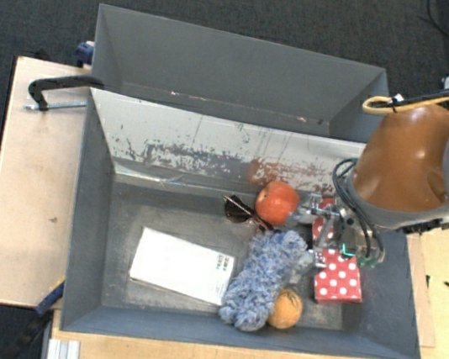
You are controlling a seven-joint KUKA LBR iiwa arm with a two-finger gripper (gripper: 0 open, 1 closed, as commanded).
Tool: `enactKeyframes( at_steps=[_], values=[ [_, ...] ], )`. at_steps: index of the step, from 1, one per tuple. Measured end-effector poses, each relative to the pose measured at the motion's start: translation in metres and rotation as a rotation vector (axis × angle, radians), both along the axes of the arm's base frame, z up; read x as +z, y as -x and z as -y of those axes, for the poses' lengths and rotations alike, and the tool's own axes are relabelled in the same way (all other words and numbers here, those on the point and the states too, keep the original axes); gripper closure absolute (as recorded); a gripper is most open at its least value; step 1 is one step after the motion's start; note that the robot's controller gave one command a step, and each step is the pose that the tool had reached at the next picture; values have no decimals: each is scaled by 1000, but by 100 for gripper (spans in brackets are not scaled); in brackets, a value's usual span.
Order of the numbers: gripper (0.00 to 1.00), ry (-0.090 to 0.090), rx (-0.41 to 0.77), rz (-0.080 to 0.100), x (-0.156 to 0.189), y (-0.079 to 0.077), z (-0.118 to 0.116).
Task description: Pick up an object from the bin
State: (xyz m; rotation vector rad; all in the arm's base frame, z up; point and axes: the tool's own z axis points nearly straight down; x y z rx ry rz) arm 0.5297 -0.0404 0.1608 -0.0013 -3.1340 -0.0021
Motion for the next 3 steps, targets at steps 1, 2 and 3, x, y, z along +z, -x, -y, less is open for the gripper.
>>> enactKeyframes(
  at_steps=[1,2,3],
  values=[
    [100,1,1,9,4,-2,0],
    [100,1,1,9,4,-2,0],
    [100,1,112,14,94,-1,14]
  ],
)
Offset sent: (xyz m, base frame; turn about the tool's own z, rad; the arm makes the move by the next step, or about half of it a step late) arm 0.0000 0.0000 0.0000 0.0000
